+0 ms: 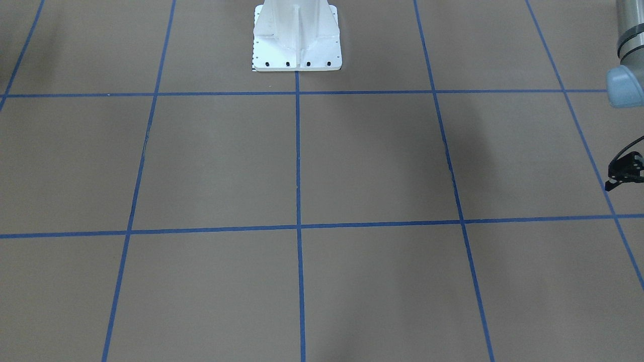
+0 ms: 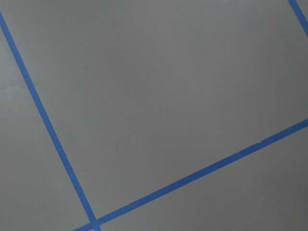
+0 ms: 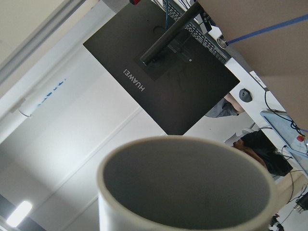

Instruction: Left arm hands cup to right arm to dump lemon

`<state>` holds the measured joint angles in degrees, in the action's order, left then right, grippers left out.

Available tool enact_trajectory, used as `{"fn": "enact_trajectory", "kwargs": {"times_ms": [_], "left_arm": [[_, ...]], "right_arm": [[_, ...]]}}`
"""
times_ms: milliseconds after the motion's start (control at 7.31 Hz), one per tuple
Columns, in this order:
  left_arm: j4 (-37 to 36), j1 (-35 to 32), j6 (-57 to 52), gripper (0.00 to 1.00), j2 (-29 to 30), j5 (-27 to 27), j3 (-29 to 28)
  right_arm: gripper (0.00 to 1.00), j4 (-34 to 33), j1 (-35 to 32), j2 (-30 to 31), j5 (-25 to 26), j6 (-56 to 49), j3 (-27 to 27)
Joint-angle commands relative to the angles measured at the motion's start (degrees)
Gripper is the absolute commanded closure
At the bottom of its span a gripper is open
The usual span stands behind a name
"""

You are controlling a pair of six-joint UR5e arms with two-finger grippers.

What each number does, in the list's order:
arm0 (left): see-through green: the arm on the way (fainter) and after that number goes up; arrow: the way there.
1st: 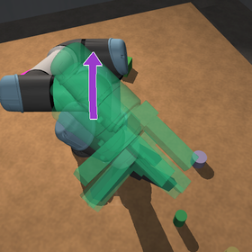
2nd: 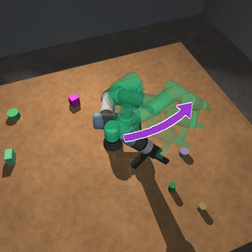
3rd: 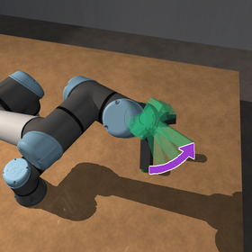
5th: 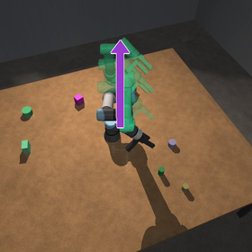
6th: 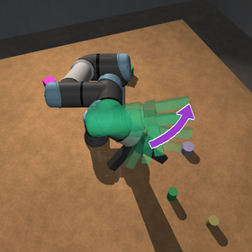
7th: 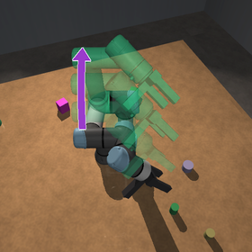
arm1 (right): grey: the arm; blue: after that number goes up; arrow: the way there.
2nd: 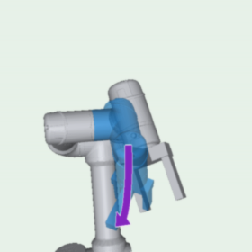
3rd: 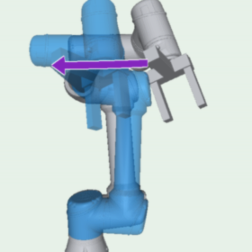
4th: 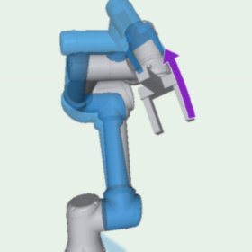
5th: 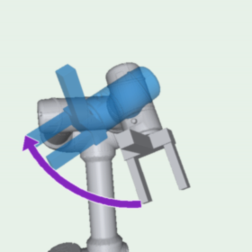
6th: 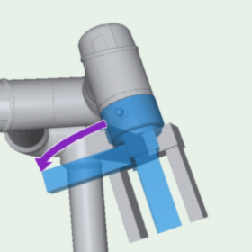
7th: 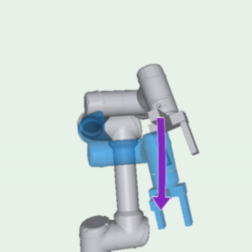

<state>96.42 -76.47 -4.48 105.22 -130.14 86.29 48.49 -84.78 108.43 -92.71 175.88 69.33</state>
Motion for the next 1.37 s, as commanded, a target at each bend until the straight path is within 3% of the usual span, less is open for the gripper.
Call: {"fn": "enact_trajectory", "kwargs": {"times_ms": [0,137,410,684,1230], "left_arm": [[0.09,0.00,0.00,0.00,-0.10,0.07,-0.25],[0.00,0.00,0.00,0.00,-0.10,-0.02,-0.25],[0.00,0.00,-0.09,0.00,-0.19,0.07,-0.42],[0.09,0.00,-0.17,0.00,-0.89,-0.02,-0.34],[0.09,-0.09,-0.17,0.00,-1.07,-0.02,-0.34]], "right_arm": [[0.96,0.99,-0.04,-0.15,-9.28,-17.67,2.37],[0.95,0.56,-0.04,-0.15,-11.16,-23.86,2.48],[0.95,0.03,-0.04,-0.41,-25.08,-42.26,2.57],[0.97,-4.17,-0.04,-0.59,-31.99,-60.39,3.18],[1.00,-23.21,-0.04,-1.20,-43.41,-95.30,8.17]]}}
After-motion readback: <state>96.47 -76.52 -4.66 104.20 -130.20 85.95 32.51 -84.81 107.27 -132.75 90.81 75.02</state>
